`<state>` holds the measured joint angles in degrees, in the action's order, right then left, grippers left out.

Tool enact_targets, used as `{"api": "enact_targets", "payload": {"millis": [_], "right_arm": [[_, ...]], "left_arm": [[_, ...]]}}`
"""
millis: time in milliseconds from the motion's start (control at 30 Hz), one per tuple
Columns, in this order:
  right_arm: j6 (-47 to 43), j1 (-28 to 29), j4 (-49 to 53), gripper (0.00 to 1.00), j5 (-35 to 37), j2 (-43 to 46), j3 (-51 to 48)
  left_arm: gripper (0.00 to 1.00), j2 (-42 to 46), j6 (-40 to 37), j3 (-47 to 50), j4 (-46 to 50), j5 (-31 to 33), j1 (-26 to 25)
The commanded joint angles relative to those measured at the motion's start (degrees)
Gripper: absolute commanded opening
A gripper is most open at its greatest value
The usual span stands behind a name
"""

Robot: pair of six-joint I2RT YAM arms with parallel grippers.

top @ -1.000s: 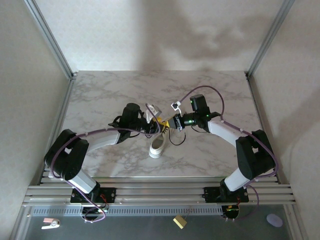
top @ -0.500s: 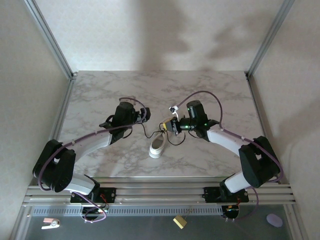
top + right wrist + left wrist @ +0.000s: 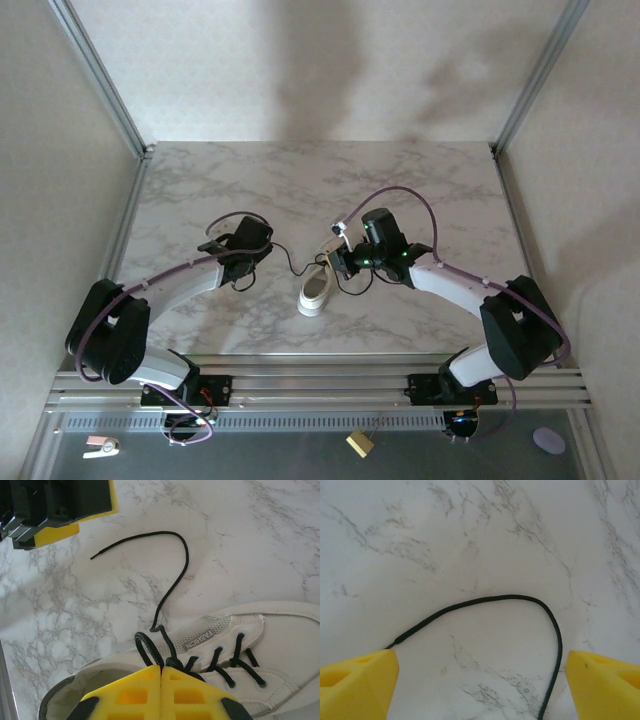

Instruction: Tie the shoes

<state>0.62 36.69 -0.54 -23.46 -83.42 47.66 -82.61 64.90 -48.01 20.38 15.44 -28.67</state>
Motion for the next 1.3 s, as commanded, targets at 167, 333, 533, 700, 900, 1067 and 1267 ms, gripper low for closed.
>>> {"api": "enact_targets", "payload": {"millis": [167,333,533,700,900,1067,1267], "right_arm": [[-1.0,0.7,0.9,0.0,2.1,3.0,0.1],[-0.7,0.8,0.7,0.0,2.3,3.7,-0.6],[-0.9,0.8,0.9,0.0,2.4,3.7,-0.5],[-0.7,0.8,0.9,0.0,2.2,3.5,-0.4],[-0.7,0.9,1.3,0.0,2.6,3.5,-0.4],[-0.8,0.9,1.5,0.0,2.8,3.5,-0.5],[-0.9,1.0,2.0,0.0,3.3,3.8,-0.4]], "left_arm": [[0.6,-5.2,15.3,-6.7,1.9,-2.1,-0.2],[0.61,-7.0,19.9,-6.1,1.7,-2.7,-0.2],[0.62,-9.0,21.5,-5.2,1.7,-2.8,0.2],[0.62,-9.4,21.9,-3.7,1.6,-3.0,1.2],[0.62,-10.4,22.2,-3.4,1.6,-3.2,3.0],[0.61,-11.8,22.5,-3.3,1.0,-4.6,3.6],[0.61,-13.1,22.7,-3.2,0.4,-5.6,3.8]]}}
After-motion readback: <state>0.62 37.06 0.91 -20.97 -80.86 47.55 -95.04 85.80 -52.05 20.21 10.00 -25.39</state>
